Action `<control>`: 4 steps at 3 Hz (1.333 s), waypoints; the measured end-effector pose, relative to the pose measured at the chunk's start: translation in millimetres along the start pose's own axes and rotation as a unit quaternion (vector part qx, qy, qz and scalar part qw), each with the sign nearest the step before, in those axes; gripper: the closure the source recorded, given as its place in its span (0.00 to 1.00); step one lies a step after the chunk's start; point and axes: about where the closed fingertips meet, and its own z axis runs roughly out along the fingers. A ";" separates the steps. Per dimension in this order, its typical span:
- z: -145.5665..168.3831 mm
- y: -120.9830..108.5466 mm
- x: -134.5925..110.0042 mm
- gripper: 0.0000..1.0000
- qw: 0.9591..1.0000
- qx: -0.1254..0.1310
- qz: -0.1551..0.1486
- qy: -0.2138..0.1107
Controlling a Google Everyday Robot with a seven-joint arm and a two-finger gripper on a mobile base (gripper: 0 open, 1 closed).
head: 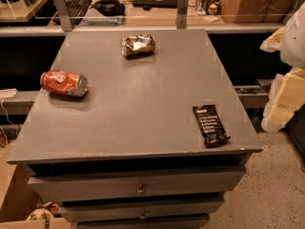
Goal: Move rxbar chocolate near orange can
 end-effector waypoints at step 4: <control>85.3 2.5 -29.8 0.00 0.995 -0.010 0.031 -0.093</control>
Offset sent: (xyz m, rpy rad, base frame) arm 0.0129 0.0300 -0.0483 0.1748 -0.0101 -0.0006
